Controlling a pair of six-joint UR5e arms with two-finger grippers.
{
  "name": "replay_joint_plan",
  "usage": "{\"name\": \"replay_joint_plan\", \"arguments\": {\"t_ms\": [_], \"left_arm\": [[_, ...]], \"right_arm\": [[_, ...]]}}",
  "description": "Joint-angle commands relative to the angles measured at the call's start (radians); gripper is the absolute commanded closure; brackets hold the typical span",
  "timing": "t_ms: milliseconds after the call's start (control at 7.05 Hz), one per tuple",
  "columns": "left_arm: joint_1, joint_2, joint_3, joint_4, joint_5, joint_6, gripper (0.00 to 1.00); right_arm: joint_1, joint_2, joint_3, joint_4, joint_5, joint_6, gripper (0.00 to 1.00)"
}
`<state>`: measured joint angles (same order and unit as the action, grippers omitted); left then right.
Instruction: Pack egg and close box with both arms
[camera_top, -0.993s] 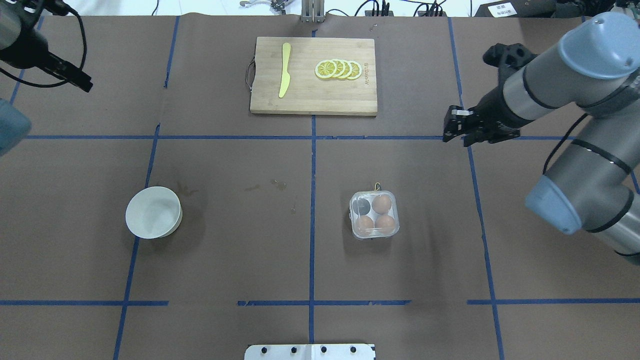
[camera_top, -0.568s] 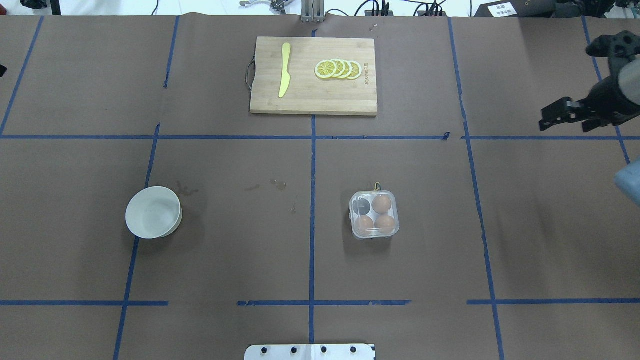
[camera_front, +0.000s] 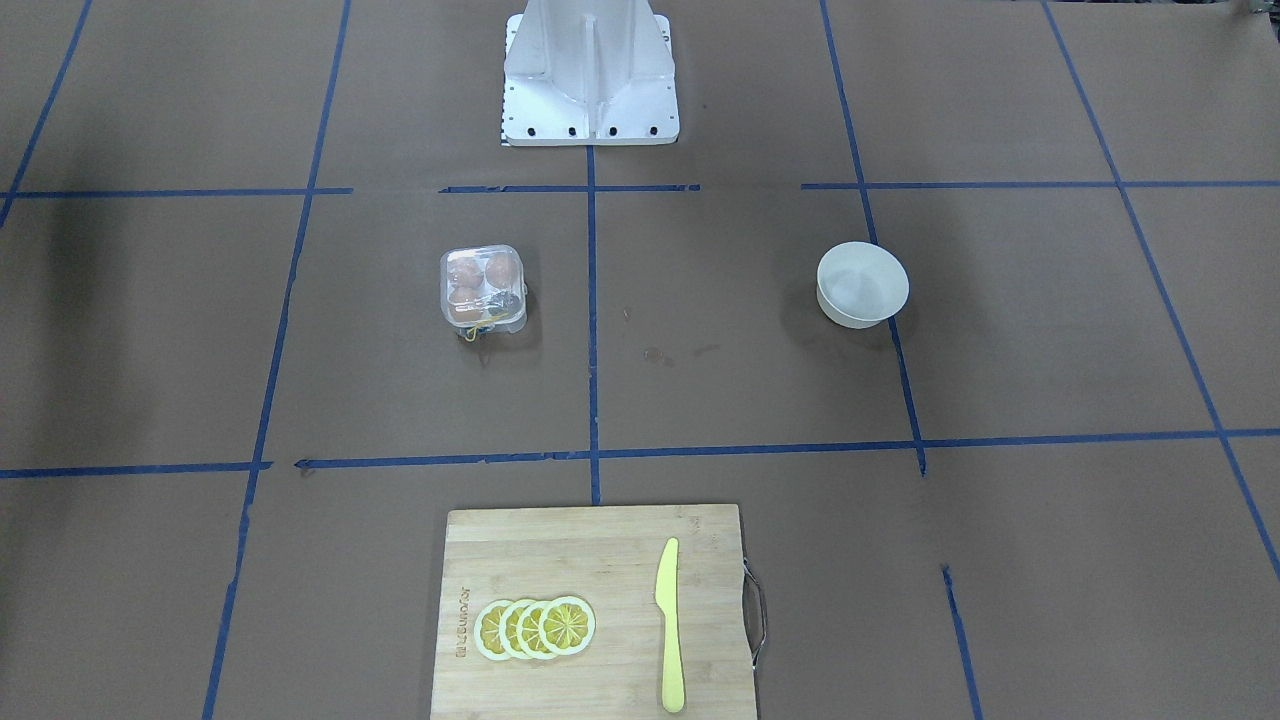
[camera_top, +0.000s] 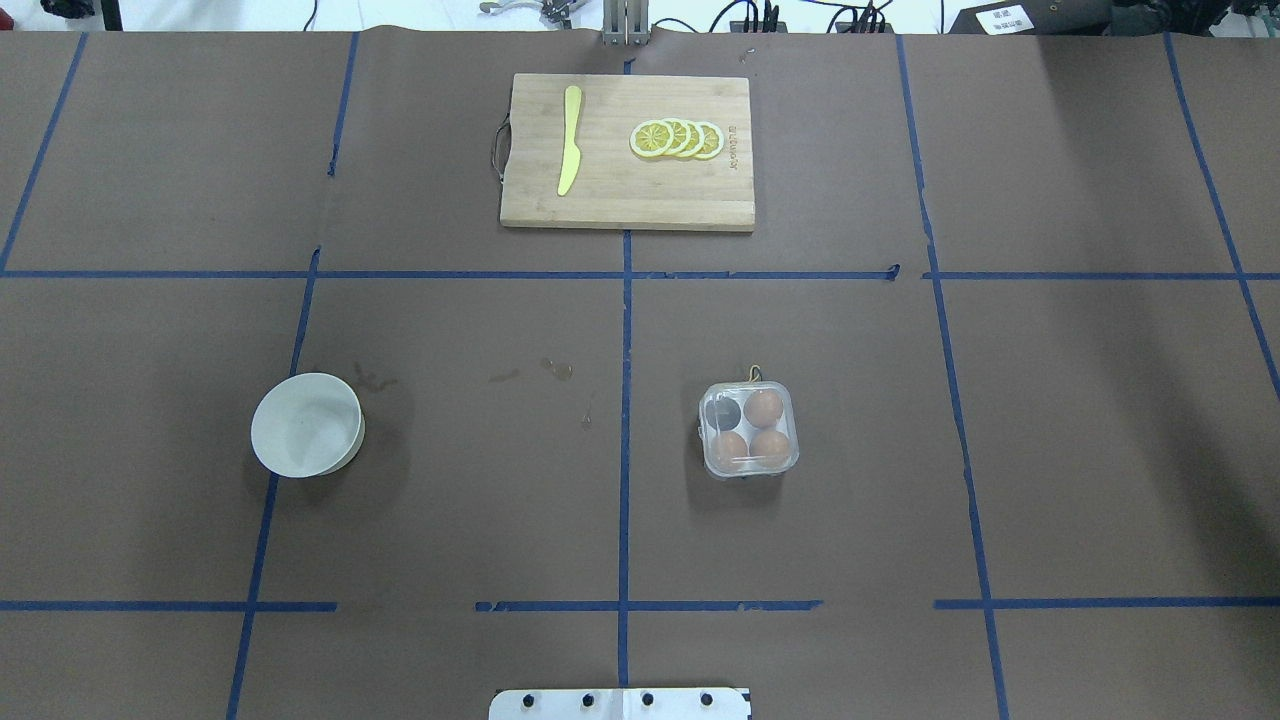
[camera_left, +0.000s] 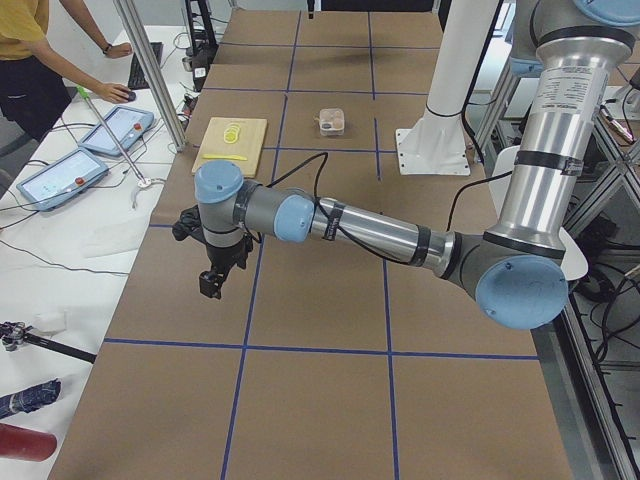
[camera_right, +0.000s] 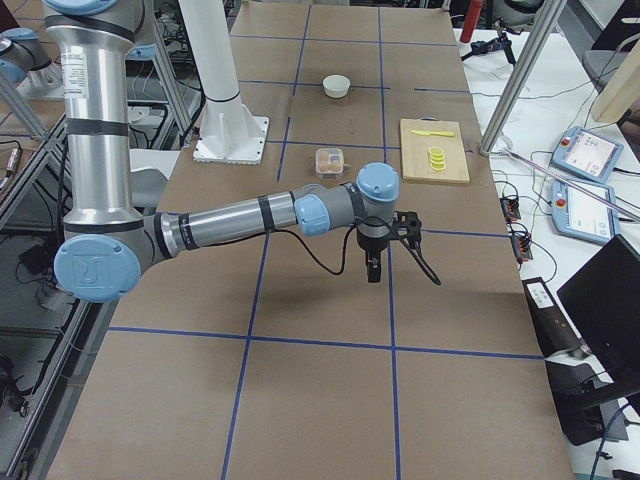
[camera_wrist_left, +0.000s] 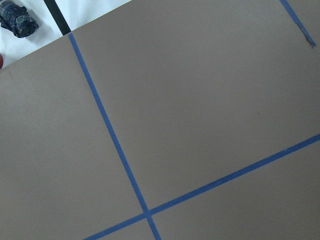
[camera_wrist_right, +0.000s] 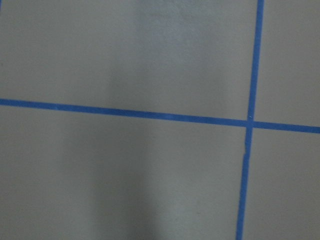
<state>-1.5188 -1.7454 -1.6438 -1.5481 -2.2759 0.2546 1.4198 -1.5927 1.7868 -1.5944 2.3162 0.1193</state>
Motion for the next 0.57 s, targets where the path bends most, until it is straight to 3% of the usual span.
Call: {"name": "replay_joint_plan", "arguments": {"t_ms": [0, 284, 426], "left_arm": [[-0.009, 0.003, 0.008, 0.127, 0.001, 0.012, 0.00], [-0.037, 0.022, 0.002, 0.197, 0.003, 0.017, 0.00], [-0.037, 0.109, -0.005, 0.180, -0.011, 0.024, 0.00]], "right_arm": [[0.039, -0.012, -0.020, -0.050, 0.011, -0.089, 0.00], [0.071, -0.061, -0.017, -0.042, 0.090, -0.090, 0.00], [0.071, -0.062, -0.018, -0.042, 0.089, -0.087, 0.00]]}}
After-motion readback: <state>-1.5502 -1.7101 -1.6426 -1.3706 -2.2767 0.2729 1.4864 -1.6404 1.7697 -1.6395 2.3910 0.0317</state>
